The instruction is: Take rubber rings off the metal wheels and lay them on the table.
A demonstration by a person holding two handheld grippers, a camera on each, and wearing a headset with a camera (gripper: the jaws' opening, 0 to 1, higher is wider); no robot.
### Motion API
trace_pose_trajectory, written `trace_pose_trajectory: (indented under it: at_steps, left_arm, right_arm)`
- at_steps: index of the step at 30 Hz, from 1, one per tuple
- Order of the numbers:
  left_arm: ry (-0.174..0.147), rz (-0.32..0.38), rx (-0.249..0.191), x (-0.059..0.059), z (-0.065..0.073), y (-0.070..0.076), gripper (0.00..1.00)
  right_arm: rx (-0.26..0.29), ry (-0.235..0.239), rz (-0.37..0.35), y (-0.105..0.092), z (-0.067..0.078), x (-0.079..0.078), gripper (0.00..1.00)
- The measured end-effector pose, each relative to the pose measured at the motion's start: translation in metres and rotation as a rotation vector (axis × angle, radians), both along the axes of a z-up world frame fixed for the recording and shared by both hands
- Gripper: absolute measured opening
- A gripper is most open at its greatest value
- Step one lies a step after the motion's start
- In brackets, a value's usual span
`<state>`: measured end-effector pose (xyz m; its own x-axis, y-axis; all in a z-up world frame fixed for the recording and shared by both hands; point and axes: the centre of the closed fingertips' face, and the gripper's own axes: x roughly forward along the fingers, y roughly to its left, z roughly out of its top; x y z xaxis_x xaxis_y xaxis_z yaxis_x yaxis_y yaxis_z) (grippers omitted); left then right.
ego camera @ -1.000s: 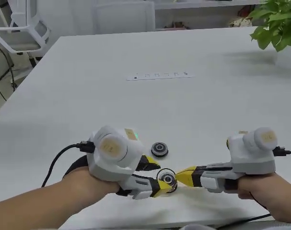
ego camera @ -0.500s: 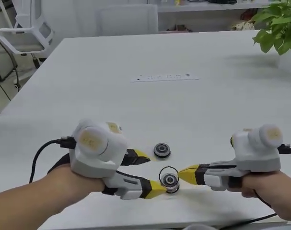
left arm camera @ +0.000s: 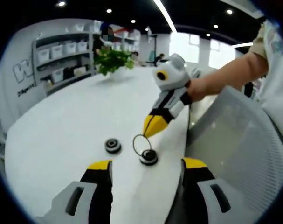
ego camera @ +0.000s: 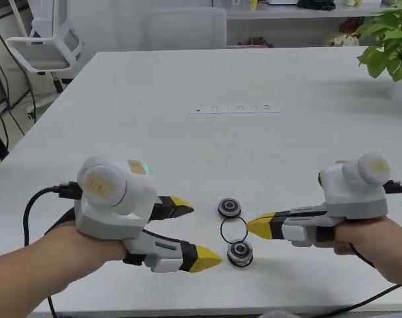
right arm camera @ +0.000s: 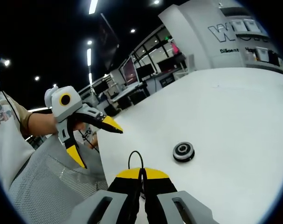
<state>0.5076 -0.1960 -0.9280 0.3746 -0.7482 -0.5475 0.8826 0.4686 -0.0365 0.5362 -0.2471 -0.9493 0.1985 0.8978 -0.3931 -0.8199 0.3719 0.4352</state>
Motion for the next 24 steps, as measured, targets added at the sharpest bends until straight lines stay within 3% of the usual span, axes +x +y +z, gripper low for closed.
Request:
trace_pose_trajectory:
  at_steps: [13, 24]
  left_arm:
    - [-0.007, 0.056, -0.012, 0.001, 0.007, 0.023, 0.69]
    - [-0.003, 0.092, -0.009, 0.002, 0.005, 0.038, 0.73]
  right_arm:
    - [-0.037, -0.017, 0.064, 0.025, 0.001, 0.009, 0.00]
    - [-0.083, -0.010, 0.092, 0.040, -0.013, 0.017, 0.00]
